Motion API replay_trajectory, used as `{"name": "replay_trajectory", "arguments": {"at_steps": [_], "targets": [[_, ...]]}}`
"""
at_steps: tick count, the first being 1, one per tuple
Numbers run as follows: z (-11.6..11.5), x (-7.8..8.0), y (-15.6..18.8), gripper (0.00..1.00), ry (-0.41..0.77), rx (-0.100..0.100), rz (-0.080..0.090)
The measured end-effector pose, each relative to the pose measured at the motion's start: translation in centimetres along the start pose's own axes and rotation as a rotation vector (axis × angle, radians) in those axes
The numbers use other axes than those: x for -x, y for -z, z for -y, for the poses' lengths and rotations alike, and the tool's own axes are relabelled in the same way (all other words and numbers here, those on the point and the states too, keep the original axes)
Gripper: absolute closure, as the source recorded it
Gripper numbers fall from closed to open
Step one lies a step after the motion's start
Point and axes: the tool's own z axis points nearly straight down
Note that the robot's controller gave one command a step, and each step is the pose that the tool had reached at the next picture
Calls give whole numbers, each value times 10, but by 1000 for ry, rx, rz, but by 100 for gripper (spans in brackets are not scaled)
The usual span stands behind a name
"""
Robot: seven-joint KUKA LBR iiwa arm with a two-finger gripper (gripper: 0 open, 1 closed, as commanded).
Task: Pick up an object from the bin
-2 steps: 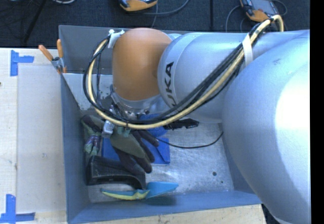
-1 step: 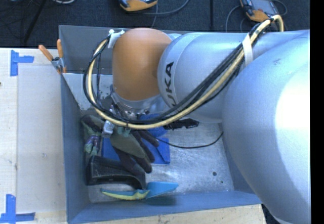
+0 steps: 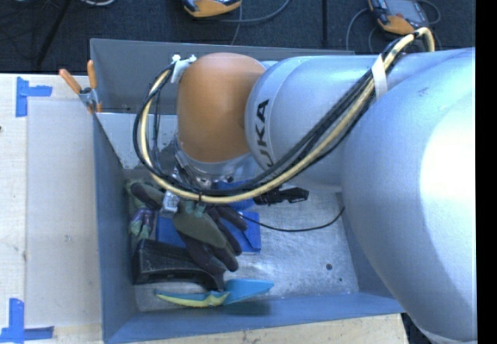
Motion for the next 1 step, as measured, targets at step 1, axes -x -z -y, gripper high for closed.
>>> {"name": "replay_trajectory", "arguments": {"at_steps": [1], "targets": [[2,0,-3,100,1,-1,-1]]}}
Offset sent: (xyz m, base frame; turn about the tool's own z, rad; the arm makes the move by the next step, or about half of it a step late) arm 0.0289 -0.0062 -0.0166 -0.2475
